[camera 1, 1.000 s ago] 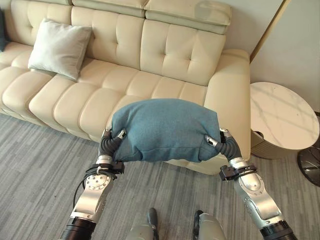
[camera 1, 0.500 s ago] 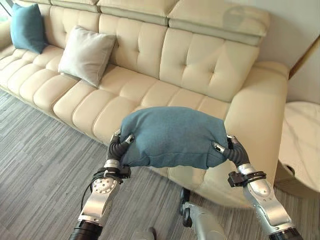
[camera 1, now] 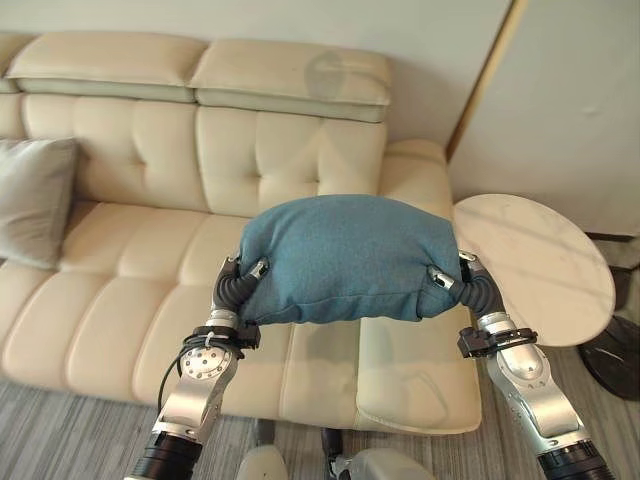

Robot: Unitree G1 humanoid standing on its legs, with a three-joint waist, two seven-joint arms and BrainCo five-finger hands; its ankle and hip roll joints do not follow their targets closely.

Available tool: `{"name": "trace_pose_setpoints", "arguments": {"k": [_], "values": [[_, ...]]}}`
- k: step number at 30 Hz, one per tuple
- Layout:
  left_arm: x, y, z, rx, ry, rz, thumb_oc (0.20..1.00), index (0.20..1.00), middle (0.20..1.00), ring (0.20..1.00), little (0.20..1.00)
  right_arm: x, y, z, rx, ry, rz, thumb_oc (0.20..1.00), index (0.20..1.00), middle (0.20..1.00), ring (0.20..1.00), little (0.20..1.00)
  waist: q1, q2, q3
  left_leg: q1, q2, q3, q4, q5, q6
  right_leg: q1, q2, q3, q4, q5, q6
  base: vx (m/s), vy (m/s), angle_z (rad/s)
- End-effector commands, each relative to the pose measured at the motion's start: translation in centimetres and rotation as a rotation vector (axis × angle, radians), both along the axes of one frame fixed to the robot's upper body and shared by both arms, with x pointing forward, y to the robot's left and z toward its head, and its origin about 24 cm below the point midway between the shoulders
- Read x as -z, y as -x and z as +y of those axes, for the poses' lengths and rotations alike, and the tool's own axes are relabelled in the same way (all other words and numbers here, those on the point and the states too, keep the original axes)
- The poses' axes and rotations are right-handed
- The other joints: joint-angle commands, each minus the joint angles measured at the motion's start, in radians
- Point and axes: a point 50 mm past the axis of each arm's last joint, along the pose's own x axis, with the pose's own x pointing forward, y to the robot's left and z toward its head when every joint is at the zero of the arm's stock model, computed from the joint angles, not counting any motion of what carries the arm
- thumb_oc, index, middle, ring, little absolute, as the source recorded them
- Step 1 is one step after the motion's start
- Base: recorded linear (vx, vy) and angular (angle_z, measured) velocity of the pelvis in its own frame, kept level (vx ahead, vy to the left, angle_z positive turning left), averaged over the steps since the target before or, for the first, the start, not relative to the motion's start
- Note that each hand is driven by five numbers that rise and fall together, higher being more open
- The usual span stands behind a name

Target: Pick up all the scattered cushions and arrange them neatly on the sofa.

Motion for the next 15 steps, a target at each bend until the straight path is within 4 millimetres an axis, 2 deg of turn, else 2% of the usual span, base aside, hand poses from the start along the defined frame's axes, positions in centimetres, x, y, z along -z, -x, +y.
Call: {"name": "trace_pose_setpoints", "arguments": {"k": [1, 5, 8, 10, 13, 14, 15], "values": [[-3.6, -0.4, -2.1, 0.092, -0.017, -0.222, 0.200, 0.200, 0.200, 0.200, 0.200, -4.2, -0.4, 2.2, -0.105, 0.000, -0.242, 0.200, 0.200, 0.200, 0.200, 0.200, 0.025, 0.082, -0.088, 0.053, 0.002, 0.063, -0.035, -0.013, 0.005, -0.046, -0.191, -0.028, -0.032, -0.038, 0.193, 0.04, 0.396, -0.57], [-4.5, -1.1, -1.3, 0.081, -0.089, -0.253, 0.200, 0.200, 0.200, 0.200, 0.200, -5.2, -1.4, 4.1, -0.142, -0.041, -0.283, 0.200, 0.200, 0.200, 0.200, 0.200, 0.043, 0.077, -0.080, 0.063, -0.047, 0.139, -0.028, -0.043, 0.038, -0.096, -0.240, 0.034, -0.037, 0.011, 0.238, -0.04, 0.285, -0.59], [-6.0, -2.4, -1.2, 0.048, -0.100, -0.312, 0.200, 0.200, 0.200, 0.200, 0.200, -6.8, -2.5, 5.8, -0.165, -0.104, -0.346, 0.200, 0.200, 0.200, 0.200, 0.200, 0.059, 0.075, -0.067, 0.028, -0.083, 0.158, -0.026, -0.051, 0.057, -0.153, -0.272, 0.050, -0.046, 0.044, 0.264, -0.13, 0.184, -0.74], [-8.6, -4.5, -2.3, 0.035, -0.082, -0.404, 0.200, 0.200, 0.200, 0.200, 0.200, -10.0, -3.8, 8.1, -0.188, -0.191, -0.457, 0.200, 0.200, 0.200, 0.200, 0.200, 0.072, 0.082, -0.044, -0.045, -0.108, 0.147, -0.022, -0.037, 0.062, -0.225, -0.295, 0.043, -0.045, 0.066, 0.270, -0.23, 0.116, 0.10], [-12.0, -6.3, -3.4, 0.031, -0.083, -0.513, 0.200, 0.200, 0.200, 0.200, 0.200, -13.3, -4.9, 9.9, -0.186, -0.207, -0.567, 0.200, 0.200, 0.200, 0.200, 0.200, 0.085, 0.089, -0.029, -0.124, -0.123, 0.126, -0.017, -0.019, 0.060, -0.291, -0.313, 0.030, -0.043, 0.083, 0.266, -0.15, 0.028, 0.37], [-14.7, -7.5, -4.1, 0.023, -0.096, -0.591, 0.200, 0.200, 0.200, 0.200, 0.200, -16.1, -5.7, 10.7, -0.159, -0.196, -0.651, 0.200, 0.200, 0.200, 0.200, 0.200, 0.094, 0.097, -0.021, -0.165, -0.130, 0.115, -0.017, -0.009, 0.056, -0.326, -0.320, 0.019, -0.044, 0.094, 0.265, -0.10, -0.019, 0.37], [-18.4, -8.7, -4.5, 0.006, -0.131, -0.681, 0.200, 0.200, 0.200, 0.200, 0.200, -19.4, -6.5, 11.2, -0.106, -0.170, -0.751, 0.200, 0.200, 0.200, 0.200, 0.200, 0.105, 0.103, -0.011, -0.211, -0.136, 0.102, -0.012, 0.006, 0.049, -0.360, -0.326, 0.007, -0.043, 0.104, 0.266, -0.06, -0.054, 0.29]]}}
